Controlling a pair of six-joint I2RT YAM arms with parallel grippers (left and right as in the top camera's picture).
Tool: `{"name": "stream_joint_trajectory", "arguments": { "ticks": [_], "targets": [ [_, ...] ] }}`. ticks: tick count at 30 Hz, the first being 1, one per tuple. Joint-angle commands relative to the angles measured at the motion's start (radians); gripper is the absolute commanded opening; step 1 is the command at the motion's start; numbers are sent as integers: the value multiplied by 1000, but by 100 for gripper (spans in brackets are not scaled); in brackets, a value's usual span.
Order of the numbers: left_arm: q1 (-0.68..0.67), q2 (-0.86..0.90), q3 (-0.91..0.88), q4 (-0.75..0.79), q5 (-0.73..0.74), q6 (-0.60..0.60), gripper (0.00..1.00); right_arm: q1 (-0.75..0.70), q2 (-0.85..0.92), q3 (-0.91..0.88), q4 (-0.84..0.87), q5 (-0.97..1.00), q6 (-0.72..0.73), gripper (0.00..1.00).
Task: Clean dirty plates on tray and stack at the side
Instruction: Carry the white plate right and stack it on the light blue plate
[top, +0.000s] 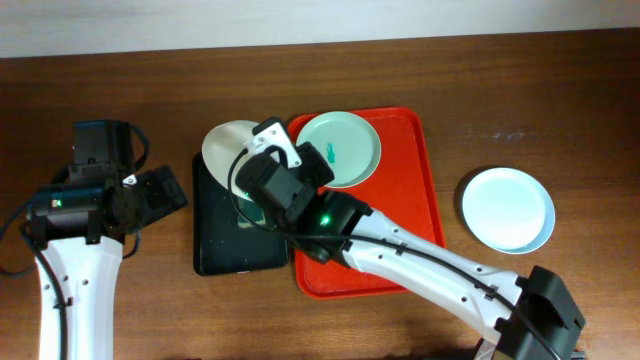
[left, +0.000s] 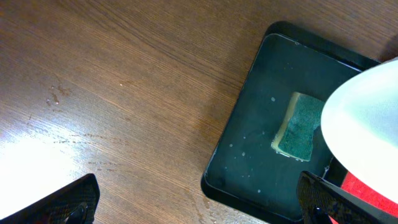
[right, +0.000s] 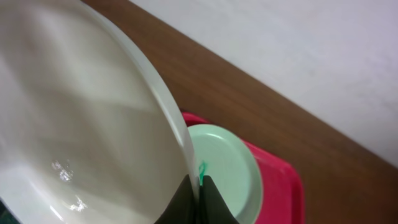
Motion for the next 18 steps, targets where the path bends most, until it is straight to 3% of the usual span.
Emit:
{"name": "stream_joint_trajectory", "arguments": {
  "ticks": [1,3,6,9,11,13,16,18],
  "targets": [
    [6,-10,12,2,-14,-2,99,23,-28,22,16,95,-166,4],
    [6,-10,12,2,-14,-2,99,23,-28,22,26,199,-119,4],
    [6,-10,11,2,-14,-2,99,22,-28,22,34,195,-169,4],
    [6,-10,12,2,-14,-2,99,4,-28,22,-26,182,79,4],
    [6,-10,12,2,-14,-2,99,-30,-28,22,-147,-50,328,4],
    [6,-10,12,2,-14,-2,100,-94,-28,22,-250,-405,518,4],
    [6,-10,11,2,-14,-2,99,-190,-31,22,-291,-789,536,4],
    [6,-10,12,2,-14,-2,99,-271,-32,22,-324,-907,535,4]
  ]
}}
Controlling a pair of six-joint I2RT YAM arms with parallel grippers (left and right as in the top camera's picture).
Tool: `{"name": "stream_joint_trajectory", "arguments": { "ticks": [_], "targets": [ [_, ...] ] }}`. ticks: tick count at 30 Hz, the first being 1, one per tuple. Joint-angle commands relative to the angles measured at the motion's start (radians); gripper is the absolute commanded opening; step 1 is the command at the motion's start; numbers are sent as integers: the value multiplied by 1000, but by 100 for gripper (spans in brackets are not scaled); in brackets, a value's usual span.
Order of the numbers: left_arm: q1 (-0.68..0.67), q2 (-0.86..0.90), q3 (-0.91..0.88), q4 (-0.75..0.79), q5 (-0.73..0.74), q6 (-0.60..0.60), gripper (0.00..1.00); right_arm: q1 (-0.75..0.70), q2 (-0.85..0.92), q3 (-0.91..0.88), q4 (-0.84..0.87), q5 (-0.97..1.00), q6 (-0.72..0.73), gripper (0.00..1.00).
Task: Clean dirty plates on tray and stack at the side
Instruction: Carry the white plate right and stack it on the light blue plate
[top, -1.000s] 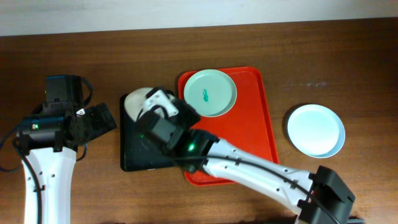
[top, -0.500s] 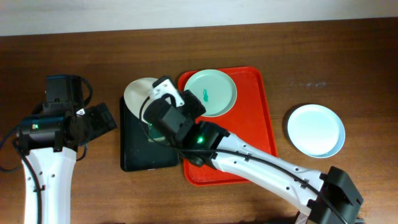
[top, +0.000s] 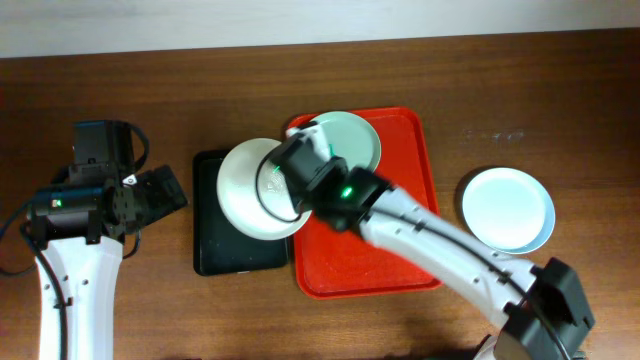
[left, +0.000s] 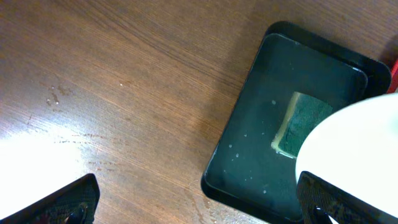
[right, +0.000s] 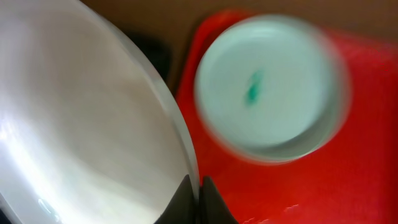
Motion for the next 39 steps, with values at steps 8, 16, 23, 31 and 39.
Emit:
{"name": "stream_joint_trajectory", "arguments": {
  "ticks": [8,16,23,31,39],
  "targets": [
    [6,-10,11,2,-14,-2,99,-560,-38,12,-210,-695,11,4],
    [6,-10,12,2,-14,-2,99,-1102,-39,-5,-390,-536,-127,4],
    [6,-10,12,2,-14,-2,99,-1448,-27,-159,-395,-490,-168,4],
    [6,-10,11,2,-14,-2,99,-1548,-27,-393,-242,-566,-181,16],
    [6,-10,12,2,-14,-2,99,-1431,-108,-257,-432,-600,-227,53]
  ]
}}
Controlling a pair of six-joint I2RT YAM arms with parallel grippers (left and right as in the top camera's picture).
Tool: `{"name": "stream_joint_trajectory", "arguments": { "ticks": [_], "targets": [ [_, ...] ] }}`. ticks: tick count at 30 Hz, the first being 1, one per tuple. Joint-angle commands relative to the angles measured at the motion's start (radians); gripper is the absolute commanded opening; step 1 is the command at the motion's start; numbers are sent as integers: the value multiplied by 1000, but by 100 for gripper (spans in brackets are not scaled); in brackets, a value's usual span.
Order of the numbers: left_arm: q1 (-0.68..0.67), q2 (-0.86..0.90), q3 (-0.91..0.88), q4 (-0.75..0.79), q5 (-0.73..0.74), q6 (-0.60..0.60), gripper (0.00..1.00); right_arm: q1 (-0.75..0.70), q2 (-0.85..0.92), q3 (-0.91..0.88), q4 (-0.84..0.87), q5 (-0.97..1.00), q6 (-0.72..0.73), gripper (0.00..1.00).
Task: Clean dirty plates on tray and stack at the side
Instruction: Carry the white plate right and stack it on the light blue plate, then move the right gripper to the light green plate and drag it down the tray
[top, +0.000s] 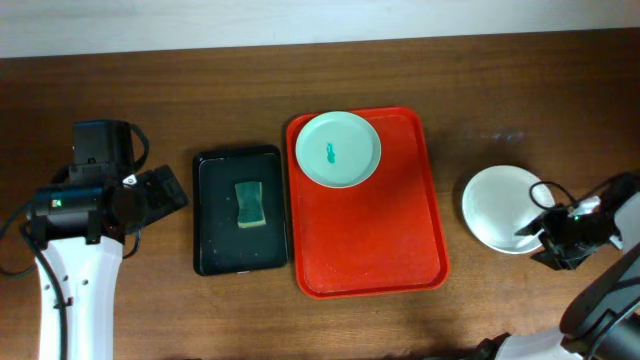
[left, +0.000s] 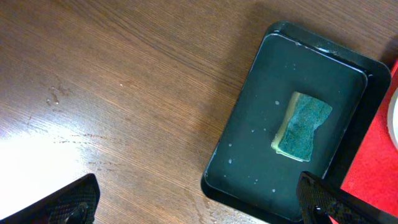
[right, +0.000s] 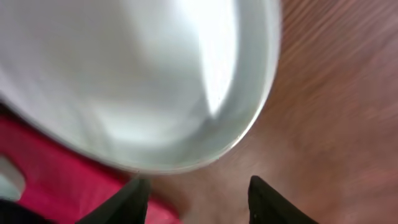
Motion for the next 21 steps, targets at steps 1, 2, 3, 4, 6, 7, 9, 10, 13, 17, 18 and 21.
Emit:
{"name": "stream_joint_trajectory", "arguments": {
  "ticks": [1,2,3,4,6,7,9,10,13,17,18,21],
  "targets": [
    [6,-10,12,2,-14,-2,99,95,-114,139,-90,-24,-40,52],
    [6,-10,12,2,-14,-2,99,166,-166,192,-128,-25,-40,52],
    [6,-10,12,2,-14,-2,99,209,-191,211,-134,-25,-40,52],
    [6,-10,12,2,-14,-2,100,259,-215,225,-132,-25,-40,52],
    [6,-10,12,2,-14,-2,99,389,-261,237,-100,-24,-40,51],
    [6,-10,11,2,-14,-2,99,467,-274,236,-64,-21,-43,48],
    [6,-10,11,2,-14,-2,99,604,-266,235,23,2,-43,43],
    [6,-10,12,2,-14,-2,99,680,-247,235,76,39,-42,43],
    [6,-10,11,2,-14,-2,99,843,-147,235,203,158,-39,44],
    [6,-10,12,2,-14,-2,99,912,45,235,371,222,-39,44],
    [6,-10,12,2,-14,-2,99,912,94,235,412,218,-39,44],
    [6,-10,12,2,-14,-2,99,910,241,235,559,202,-43,45]
  ]
}}
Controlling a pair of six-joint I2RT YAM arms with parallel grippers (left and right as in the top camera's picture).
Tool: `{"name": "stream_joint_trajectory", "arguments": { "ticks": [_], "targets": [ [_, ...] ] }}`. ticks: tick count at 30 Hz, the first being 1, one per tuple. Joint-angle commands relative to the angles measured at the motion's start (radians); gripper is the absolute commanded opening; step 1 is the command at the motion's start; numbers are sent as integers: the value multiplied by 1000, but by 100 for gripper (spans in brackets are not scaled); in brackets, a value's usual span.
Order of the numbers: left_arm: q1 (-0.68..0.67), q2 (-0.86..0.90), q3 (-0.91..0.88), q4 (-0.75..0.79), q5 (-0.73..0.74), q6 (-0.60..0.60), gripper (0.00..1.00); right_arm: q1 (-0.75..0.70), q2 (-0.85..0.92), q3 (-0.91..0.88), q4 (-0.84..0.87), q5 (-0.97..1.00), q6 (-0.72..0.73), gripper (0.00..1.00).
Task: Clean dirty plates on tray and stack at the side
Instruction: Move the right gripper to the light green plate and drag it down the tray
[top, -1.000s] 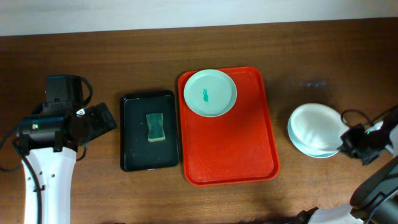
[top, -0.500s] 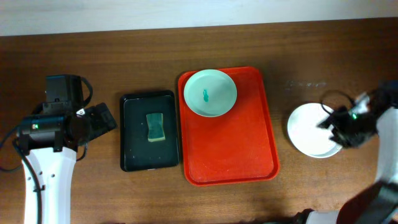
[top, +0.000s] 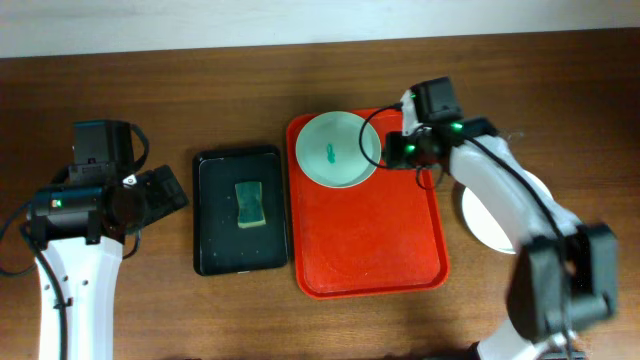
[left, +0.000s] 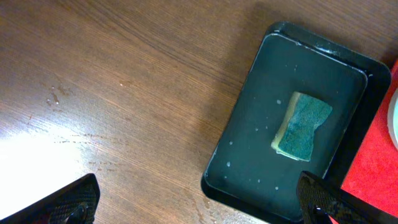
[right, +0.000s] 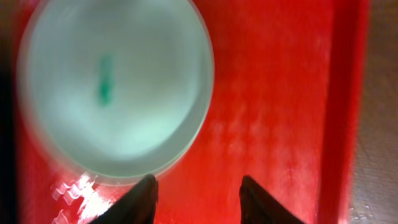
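Note:
A pale green plate (top: 338, 149) with a green smear lies at the far left corner of the red tray (top: 380, 250); the right wrist view shows the same plate (right: 115, 87) blurred. My right gripper (top: 400, 152) hangs open just right of that plate's rim, fingertips (right: 144, 190) over bare tray, nothing held. White plates (top: 492, 228) are stacked on the table right of the tray, partly under my right arm. My left gripper (left: 198, 202) stands open over wood, left of the black basin (left: 298, 118) holding a green sponge (left: 301, 126).
The black basin (top: 240, 210) with the sponge (top: 249, 203) sits against the tray's left side. Bare wooden table lies around, with a pale wall along the far edge. My left arm (top: 75, 230) stays at the far left.
My right gripper was open at the white plate stack on the right; now it is open over the tray beside the green-smeared plate. The left arm has not moved.
My right gripper held a white plate tilted over the basin, then level above basin and tray. Then the plate lay on the stack at the right with the gripper open beside it. Now that gripper is at the smeared plate.

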Motion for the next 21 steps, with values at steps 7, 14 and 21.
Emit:
{"name": "stream_joint_trajectory", "arguments": {
  "ticks": [7,14,21],
  "targets": [
    [6,-10,12,1,-14,-2,99,-1,216,2,301,-11,-6,40],
    [6,-10,12,1,-14,-2,99,-4,221,2,202,4,-3,4],
    [6,-10,11,1,-14,-2,99,-5,186,2,-4,0,160,4]
  ]
}}
